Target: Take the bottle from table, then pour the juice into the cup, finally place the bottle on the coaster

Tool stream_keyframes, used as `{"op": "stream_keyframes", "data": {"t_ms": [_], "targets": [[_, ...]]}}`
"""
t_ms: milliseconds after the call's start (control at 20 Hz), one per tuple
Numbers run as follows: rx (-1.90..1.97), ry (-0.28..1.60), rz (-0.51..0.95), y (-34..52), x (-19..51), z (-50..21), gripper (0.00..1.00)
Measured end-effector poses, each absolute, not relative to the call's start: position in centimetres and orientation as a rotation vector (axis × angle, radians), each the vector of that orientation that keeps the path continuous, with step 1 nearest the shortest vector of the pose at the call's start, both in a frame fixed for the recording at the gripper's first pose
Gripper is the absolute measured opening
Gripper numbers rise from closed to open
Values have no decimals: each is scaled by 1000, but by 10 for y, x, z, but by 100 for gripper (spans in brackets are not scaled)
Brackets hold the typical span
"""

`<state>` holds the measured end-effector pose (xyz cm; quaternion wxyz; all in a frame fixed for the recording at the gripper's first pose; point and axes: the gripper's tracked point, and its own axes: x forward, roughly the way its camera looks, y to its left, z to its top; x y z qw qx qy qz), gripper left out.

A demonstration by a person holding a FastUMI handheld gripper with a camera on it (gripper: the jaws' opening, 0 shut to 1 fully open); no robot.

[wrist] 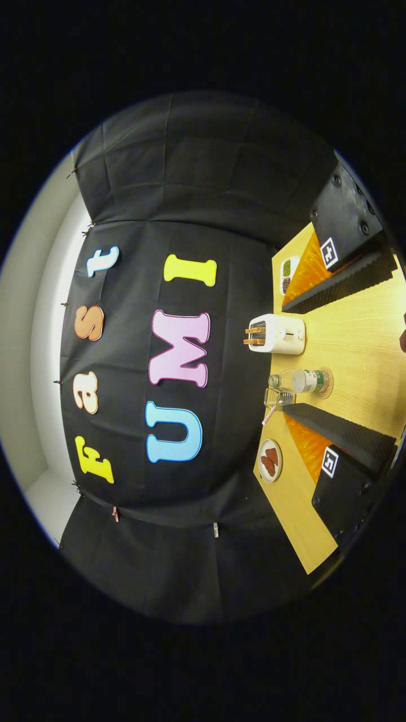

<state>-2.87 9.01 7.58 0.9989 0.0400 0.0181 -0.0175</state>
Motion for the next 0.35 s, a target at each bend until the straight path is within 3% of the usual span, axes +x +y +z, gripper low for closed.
{"op": "stream_keyframes", "data": {"t_ms": [350], "targets": [[74,33,0,95,-32,71,98]]}}
